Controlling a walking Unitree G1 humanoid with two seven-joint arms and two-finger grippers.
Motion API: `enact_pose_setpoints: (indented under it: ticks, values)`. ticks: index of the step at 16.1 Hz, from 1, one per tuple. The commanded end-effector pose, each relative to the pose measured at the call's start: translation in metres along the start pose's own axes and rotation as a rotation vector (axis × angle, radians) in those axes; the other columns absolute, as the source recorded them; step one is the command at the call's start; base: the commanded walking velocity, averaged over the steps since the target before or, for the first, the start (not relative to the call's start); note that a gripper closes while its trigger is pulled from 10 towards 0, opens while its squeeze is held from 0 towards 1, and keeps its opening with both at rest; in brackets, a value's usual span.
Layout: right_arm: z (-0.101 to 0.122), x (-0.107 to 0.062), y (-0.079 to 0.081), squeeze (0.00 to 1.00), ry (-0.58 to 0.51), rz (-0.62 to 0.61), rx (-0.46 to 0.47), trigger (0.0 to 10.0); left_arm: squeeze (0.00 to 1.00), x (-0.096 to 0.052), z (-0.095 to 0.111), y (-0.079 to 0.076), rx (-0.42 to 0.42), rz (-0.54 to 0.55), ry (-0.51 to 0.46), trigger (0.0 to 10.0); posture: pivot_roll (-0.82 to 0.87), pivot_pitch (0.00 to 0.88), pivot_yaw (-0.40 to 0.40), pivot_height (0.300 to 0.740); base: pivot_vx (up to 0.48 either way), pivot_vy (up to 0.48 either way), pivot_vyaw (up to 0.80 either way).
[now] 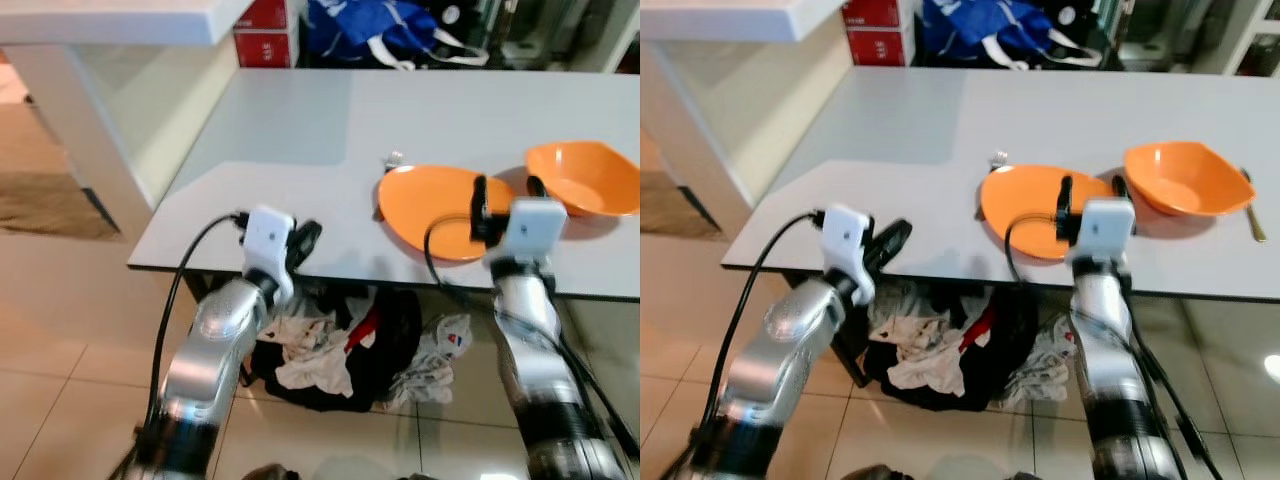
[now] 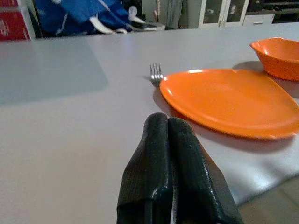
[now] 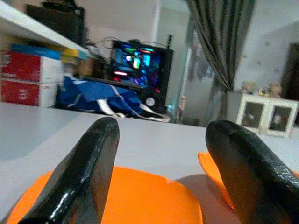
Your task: Setting the table
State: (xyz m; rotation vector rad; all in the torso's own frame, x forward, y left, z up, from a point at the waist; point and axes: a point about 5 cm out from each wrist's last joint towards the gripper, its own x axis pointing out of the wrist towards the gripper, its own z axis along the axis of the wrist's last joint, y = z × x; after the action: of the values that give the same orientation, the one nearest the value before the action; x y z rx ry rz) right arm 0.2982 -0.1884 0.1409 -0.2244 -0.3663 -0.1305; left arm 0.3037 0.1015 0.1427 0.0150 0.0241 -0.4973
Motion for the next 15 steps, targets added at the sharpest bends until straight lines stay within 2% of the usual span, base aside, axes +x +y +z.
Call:
enact_pose_setpoints:
  ticks: [1,4,6,14,15]
  values:
    - [0.009,-0.002,0.001,0.00,-0.023,0.029,-0.009,10.0,0.00,0.002,0.001,0.004,-0.004,0.003,-0.003,10.0,-0.12,0.000,0.076,0.736,0.000,0.000,0.00]
    - [0.007,-0.018,-0.008,0.00,0.040,0.022,-0.034,10.0,0.00,0.001,0.003,-0.005,-0.016,-0.032,-0.013,10.0,-0.15,0.000,0.097,0.736,0.000,0.000,-0.23]
    - [0.005,-0.018,-0.007,0.00,0.053,0.034,-0.049,10.0,0.00,0.003,0.000,-0.008,-0.029,-0.027,-0.014,10.0,-0.15,0.000,0.097,0.736,0.000,0.000,-0.65]
    - [0.008,-0.018,0.007,0.00,0.075,0.080,-0.045,10.0,0.00,0.003,0.003,-0.010,-0.047,-0.011,-0.039,10.0,-0.13,0.000,0.101,0.736,0.000,0.000,0.00]
    - [0.009,-0.017,0.010,0.00,0.073,0.089,-0.041,10.0,0.00,0.005,0.001,-0.005,-0.047,0.022,-0.028,10.0,-0.13,0.000,0.103,0.736,0.000,-0.465,0.00]
